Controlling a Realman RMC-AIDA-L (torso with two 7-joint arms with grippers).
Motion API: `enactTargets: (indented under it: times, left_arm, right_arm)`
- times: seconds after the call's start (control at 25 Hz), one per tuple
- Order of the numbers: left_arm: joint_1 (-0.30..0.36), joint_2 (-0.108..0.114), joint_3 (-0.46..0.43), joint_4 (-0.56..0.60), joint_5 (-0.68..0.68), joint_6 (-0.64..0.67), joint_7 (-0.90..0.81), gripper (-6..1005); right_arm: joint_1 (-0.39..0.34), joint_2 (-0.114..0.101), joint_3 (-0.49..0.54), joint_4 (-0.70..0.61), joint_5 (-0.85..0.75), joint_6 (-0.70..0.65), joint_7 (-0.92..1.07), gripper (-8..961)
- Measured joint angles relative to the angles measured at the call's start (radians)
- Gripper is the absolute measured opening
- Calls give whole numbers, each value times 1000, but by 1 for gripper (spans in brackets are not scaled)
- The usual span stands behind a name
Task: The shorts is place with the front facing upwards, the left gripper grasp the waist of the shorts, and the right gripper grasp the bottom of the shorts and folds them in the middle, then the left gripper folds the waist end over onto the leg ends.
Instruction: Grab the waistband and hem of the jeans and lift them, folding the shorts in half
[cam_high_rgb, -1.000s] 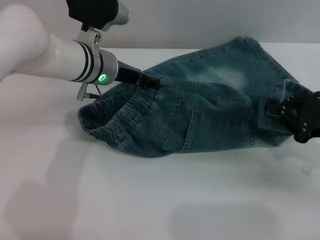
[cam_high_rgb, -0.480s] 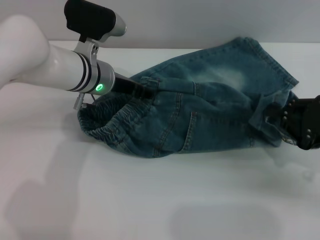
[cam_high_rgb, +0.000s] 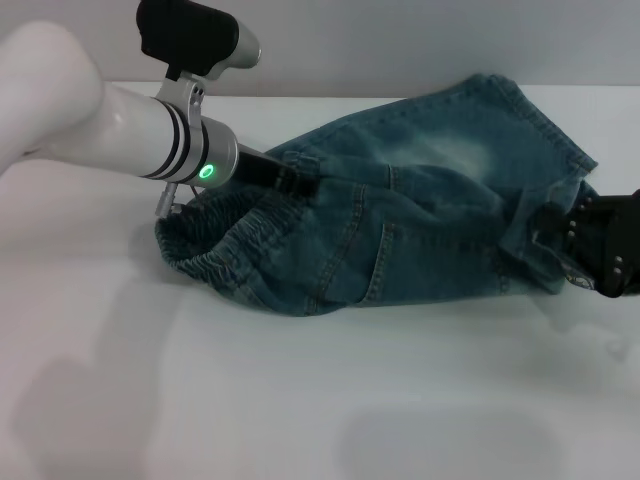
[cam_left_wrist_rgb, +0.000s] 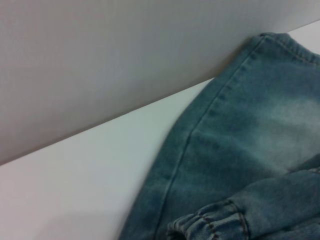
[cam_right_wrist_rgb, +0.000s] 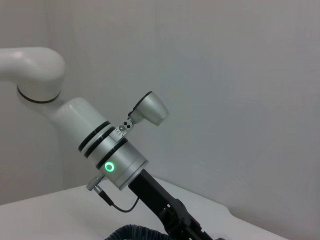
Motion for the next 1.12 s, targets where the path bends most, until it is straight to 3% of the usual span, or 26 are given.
enactTargets:
  times: [0.4,1.12]
  left_arm:
    - [-19,0,14,26,-34,42,7,611]
    - [-11,5,24,-21,-27,-27,2,607]
  right_arm:
    - [-1,0,11,6,1,9,-6,96]
    - [-2,0,11,-1,1,-3,-7,102]
